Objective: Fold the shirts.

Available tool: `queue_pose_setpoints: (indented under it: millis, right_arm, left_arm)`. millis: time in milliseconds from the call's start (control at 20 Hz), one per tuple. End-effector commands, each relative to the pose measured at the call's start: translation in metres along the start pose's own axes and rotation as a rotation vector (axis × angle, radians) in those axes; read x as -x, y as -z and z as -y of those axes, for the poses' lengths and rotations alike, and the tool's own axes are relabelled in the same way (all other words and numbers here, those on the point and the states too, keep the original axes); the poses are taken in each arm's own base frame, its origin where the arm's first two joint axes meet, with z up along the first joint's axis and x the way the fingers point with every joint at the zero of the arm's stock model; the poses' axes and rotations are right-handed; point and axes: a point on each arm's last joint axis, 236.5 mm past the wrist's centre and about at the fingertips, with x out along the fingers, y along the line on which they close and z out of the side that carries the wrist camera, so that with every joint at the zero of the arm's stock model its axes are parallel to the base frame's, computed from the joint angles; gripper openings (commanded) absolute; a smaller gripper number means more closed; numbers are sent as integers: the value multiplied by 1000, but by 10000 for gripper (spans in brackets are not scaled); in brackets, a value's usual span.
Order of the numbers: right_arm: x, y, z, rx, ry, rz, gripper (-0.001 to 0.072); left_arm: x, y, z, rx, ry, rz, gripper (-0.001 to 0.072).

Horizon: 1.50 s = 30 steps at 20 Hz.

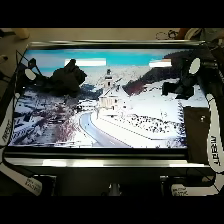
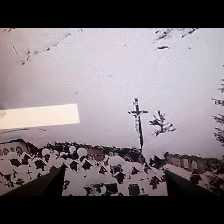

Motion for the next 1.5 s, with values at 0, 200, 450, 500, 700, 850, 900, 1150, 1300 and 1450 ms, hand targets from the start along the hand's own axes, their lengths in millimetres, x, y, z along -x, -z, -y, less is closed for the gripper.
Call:
queue_pose_setpoints:
  millis: [0, 200, 450, 500, 700, 850, 900, 1150, 1300, 1450]
  right_arm:
    - [0, -3, -2, -2, -10, 11, 665]
    - [15, -6, -3, 43, -13, 48, 663]
    - [134, -33, -7, 133, -13, 415, 664]
    - [166, -31, -4, 141, 2, 498, 665]
    - [277, 18, 13, 97, 38, 712, 665]
    - [309, 63, 21, 57, 34, 731, 665]
    - [308, 74, 24, 53, 45, 707, 665]
    - [259, 87, 33, 41, 91, 467, 665]
    - [211, 67, 26, 52, 77, 329, 673]
    - [159, 52, 8, 94, 22, 194, 682]
  left_arm:
    - [-42, 1, -5, 121, 63, -64, 641]
    - [-35, -21, 31, 65, 171, 46, 37]
    - [199, -14, 199, -557, 488, 371, 35]
    - [258, 13, 228, -654, 552, 419, 35]
    - [398, 150, 288, -847, 781, 441, 35]
    - [337, 228, 288, -927, 707, 259, 35]
    - [299, 254, 286, -922, 679, 175, 35]
    - [99, 381, 249, -858, 472, -230, 87]
    - [88, 402, 237, -848, 434, -455, 720]
    - [133, 300, 224, -931, 356, -335, 720]
